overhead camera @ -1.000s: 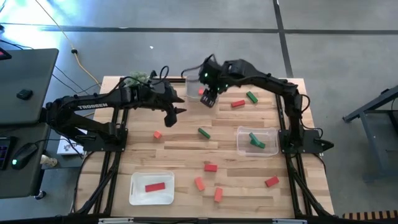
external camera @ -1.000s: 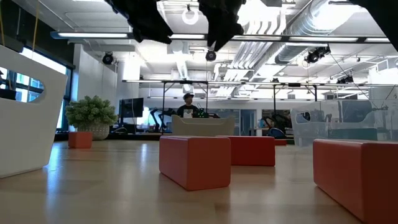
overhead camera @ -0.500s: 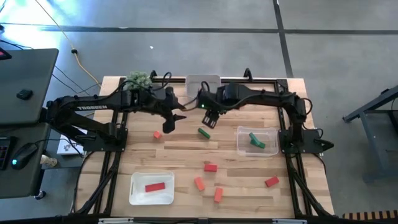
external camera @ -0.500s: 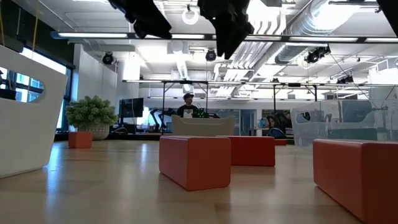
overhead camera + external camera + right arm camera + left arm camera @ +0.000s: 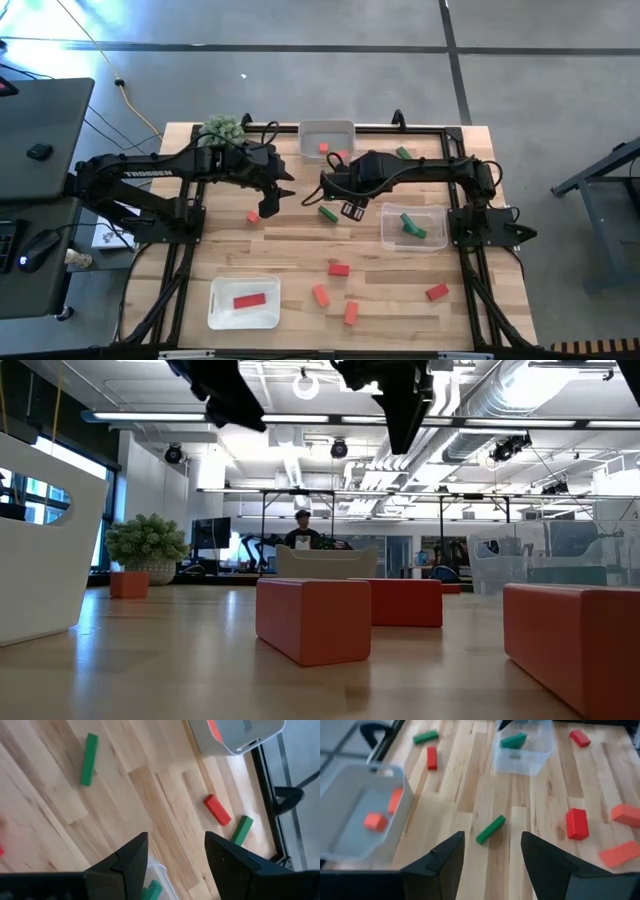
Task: Sort & place blocks by color
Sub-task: Put the red wooden block into the white bin
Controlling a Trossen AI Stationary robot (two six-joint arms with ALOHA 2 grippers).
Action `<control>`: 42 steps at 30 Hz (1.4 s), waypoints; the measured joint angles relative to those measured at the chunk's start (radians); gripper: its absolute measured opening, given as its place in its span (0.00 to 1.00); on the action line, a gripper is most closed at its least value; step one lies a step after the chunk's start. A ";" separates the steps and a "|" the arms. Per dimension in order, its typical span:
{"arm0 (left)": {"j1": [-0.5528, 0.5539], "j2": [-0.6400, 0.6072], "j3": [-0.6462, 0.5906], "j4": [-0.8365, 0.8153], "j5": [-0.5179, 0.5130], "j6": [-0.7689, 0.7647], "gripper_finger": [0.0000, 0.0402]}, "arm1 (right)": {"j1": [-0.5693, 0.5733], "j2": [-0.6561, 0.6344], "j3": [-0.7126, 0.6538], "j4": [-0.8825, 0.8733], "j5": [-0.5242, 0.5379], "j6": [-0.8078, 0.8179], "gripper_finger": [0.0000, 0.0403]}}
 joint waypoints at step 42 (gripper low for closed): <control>-0.181 0.119 0.000 0.240 -0.098 -0.487 0.46 | 0.047 -0.725 -0.594 0.330 0.066 0.062 0.46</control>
